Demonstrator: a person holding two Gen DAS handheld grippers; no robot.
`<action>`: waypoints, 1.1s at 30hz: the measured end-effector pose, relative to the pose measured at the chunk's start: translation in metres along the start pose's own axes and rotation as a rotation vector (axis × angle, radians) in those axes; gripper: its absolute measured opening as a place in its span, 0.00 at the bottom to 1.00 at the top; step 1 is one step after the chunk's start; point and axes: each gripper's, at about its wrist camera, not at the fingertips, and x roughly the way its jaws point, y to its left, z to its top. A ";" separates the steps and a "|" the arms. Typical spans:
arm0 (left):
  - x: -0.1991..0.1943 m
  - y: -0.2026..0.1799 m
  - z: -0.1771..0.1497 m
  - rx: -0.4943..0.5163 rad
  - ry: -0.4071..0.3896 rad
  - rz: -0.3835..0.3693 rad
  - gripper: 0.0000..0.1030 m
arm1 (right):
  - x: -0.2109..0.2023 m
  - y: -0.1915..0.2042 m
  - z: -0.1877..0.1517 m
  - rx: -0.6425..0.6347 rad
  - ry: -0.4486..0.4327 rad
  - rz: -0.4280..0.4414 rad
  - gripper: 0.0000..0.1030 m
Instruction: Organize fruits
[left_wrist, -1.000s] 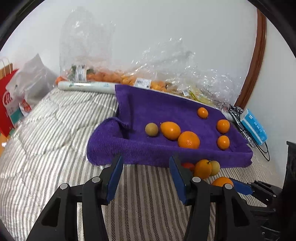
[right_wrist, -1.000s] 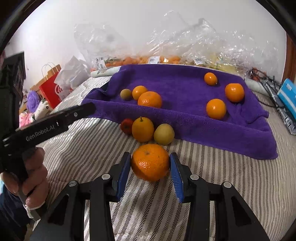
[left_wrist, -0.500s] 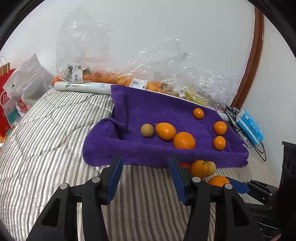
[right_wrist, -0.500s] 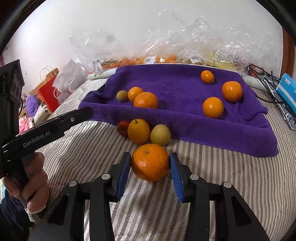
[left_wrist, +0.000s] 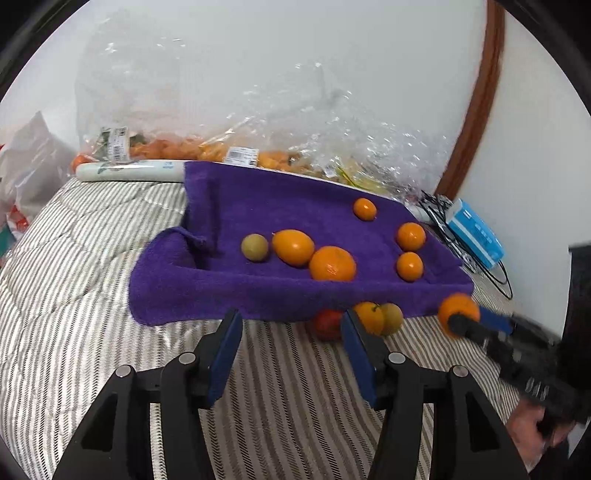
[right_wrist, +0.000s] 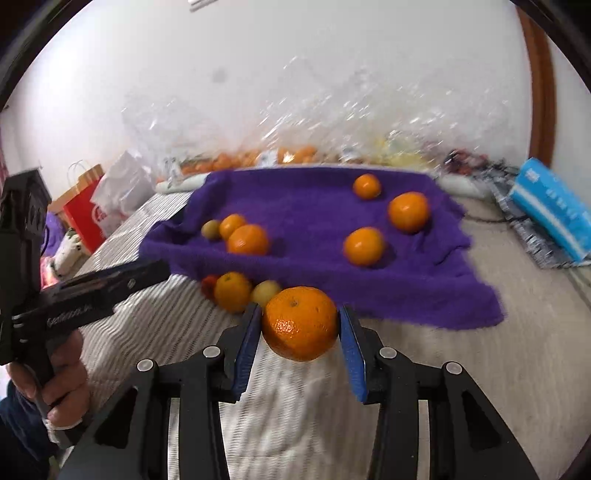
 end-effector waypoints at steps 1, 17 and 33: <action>0.001 -0.003 -0.001 0.016 0.004 -0.006 0.54 | -0.003 -0.007 0.004 0.005 -0.010 -0.010 0.41; 0.011 -0.011 -0.001 0.058 0.063 -0.042 0.55 | -0.002 -0.055 0.014 0.097 -0.049 -0.030 0.41; 0.015 -0.013 0.000 0.071 0.068 -0.050 0.55 | 0.010 -0.055 0.011 0.088 -0.015 -0.033 0.34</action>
